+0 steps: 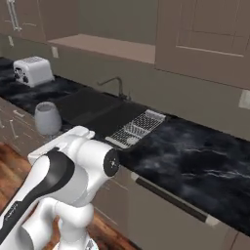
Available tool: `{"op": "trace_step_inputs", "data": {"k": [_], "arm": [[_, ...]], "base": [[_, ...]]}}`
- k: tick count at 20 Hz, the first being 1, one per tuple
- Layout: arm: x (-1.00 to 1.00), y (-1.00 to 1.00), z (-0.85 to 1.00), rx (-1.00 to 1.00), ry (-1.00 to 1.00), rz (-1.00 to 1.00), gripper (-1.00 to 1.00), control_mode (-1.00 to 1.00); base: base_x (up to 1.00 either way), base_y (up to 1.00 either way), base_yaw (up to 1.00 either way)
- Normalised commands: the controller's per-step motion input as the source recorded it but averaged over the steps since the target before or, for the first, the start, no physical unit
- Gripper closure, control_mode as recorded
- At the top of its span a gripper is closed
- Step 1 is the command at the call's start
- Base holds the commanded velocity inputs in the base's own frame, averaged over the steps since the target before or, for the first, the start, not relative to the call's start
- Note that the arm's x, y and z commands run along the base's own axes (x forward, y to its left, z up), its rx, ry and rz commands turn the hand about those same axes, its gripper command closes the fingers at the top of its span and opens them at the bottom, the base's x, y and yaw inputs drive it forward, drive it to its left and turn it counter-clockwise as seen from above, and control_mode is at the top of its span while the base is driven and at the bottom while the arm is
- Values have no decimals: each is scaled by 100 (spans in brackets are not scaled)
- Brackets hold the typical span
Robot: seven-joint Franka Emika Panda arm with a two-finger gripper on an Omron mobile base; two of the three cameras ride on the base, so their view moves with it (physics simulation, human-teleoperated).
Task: Retrieve the wine glasses from the counter and place one next to each plate.
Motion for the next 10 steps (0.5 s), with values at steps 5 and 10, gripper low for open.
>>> {"op": "trace_step_inputs", "data": {"k": [5, 10], "arm": [[0, 0, 0, 0, 0, 0, 100, 100], [0, 0, 0, 0, 0, 0, 100, 100]], "base": [[0, 7, 99], [0, 1, 100]]}}
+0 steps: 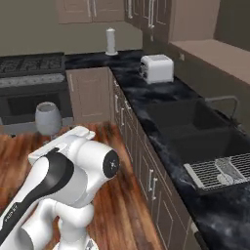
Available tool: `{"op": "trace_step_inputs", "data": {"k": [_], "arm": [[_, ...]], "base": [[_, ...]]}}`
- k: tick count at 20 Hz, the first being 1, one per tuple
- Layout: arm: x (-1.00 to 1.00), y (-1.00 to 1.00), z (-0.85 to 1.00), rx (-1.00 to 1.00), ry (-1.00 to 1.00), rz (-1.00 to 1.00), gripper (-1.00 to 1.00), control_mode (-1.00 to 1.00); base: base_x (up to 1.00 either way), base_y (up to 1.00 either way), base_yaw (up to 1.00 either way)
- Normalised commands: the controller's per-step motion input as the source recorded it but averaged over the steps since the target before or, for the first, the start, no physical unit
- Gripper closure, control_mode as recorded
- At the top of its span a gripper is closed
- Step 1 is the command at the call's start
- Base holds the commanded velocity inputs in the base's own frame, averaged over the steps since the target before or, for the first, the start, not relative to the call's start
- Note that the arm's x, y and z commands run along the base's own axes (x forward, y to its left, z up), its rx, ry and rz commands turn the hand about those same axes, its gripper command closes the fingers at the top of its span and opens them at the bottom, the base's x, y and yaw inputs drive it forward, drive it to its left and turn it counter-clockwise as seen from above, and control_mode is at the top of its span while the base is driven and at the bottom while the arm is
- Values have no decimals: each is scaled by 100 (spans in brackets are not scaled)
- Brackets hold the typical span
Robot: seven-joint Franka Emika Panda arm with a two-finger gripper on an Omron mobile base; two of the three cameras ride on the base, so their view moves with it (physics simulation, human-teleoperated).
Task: Retrieve the wine glasses from the counter and place one next to each plate.
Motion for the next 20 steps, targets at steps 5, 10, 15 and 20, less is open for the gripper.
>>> {"op": "trace_step_inputs", "data": {"k": [5, 10, 15, 20], "arm": [[0, 0, 0, 0, 0, 0, 100, 100], [0, 0, 0, 0, 0, 0, 100, 100], [0, 0, 0, 0, 0, 0, 100, 100], [0, 0, 0, 0, 0, 0, 100, 100]], "base": [[0, 1, 99], [24, 15, 88], [90, 8, 53], [100, -17, 15]]}}
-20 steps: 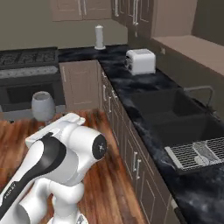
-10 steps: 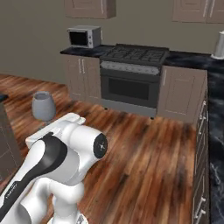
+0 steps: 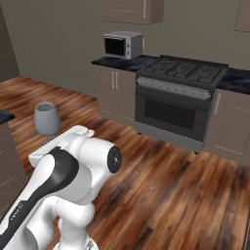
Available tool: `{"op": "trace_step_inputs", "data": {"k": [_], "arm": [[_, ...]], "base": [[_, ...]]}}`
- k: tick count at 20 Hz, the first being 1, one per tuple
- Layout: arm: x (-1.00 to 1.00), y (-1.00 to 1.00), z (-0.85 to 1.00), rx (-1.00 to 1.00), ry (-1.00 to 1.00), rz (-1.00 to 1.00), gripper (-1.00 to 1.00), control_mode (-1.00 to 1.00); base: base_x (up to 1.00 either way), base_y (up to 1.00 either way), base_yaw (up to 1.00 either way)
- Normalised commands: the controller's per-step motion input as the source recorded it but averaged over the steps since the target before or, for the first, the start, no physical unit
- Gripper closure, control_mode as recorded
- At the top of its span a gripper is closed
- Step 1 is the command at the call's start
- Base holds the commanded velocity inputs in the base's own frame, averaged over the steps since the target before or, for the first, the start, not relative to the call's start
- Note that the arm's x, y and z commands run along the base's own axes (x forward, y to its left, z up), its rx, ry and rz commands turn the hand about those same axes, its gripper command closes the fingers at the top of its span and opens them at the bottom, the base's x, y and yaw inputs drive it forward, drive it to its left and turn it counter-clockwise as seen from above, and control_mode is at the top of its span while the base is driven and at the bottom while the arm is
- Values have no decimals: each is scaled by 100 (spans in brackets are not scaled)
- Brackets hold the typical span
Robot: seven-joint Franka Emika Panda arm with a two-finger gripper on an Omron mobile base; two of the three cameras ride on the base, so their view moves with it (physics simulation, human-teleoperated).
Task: Retrieve the wine glasses from the counter and place one next to each plate.
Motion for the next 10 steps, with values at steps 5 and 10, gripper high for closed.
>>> {"op": "trace_step_inputs", "data": {"k": [5, 10], "arm": [[0, 0, 0, 0, 0, 0, 100, 100], [0, 0, 0, 0, 0, 0, 100, 100]], "base": [[100, -22, 13], [100, -4, 16]]}}
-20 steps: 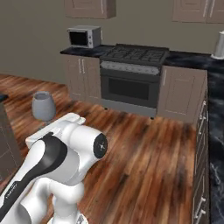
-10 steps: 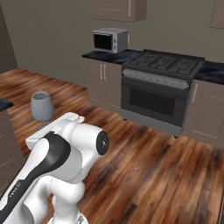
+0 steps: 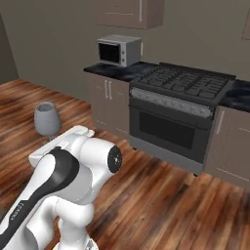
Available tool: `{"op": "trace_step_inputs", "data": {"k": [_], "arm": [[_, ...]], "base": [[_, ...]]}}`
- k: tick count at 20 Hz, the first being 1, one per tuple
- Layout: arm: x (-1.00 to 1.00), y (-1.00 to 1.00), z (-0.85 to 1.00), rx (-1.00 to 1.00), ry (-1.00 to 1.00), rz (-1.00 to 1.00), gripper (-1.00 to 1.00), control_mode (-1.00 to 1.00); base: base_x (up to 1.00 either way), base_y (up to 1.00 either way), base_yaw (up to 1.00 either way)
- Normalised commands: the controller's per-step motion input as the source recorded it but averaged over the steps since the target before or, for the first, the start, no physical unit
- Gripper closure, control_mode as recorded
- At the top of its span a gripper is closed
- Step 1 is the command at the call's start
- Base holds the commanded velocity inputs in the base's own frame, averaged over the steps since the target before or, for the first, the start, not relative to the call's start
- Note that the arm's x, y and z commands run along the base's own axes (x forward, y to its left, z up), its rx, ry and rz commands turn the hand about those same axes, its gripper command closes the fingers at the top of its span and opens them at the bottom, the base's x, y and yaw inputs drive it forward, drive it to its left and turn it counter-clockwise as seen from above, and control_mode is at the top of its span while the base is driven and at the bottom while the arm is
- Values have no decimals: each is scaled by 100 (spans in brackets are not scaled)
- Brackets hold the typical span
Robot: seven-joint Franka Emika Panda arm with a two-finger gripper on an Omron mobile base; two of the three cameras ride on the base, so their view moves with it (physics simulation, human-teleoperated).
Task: Retrieve the wine glasses from the counter and place one next to each plate.
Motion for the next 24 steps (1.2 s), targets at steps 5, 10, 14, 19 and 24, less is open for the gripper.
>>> {"op": "trace_step_inputs", "data": {"k": [5, 10, 14, 19, 24], "arm": [[0, 0, 0, 0, 0, 0, 100, 100], [0, 0, 0, 0, 0, 0, 100, 100], [0, 0, 0, 0, 0, 0, 100, 100], [0, 0, 0, 0, 0, 0, 100, 100], [0, 0, 0, 0, 0, 0, 100, 100]], "base": [[100, 0, 31], [100, 0, 42], [100, 0, 52], [97, -1, 69], [75, -12, 85]]}}
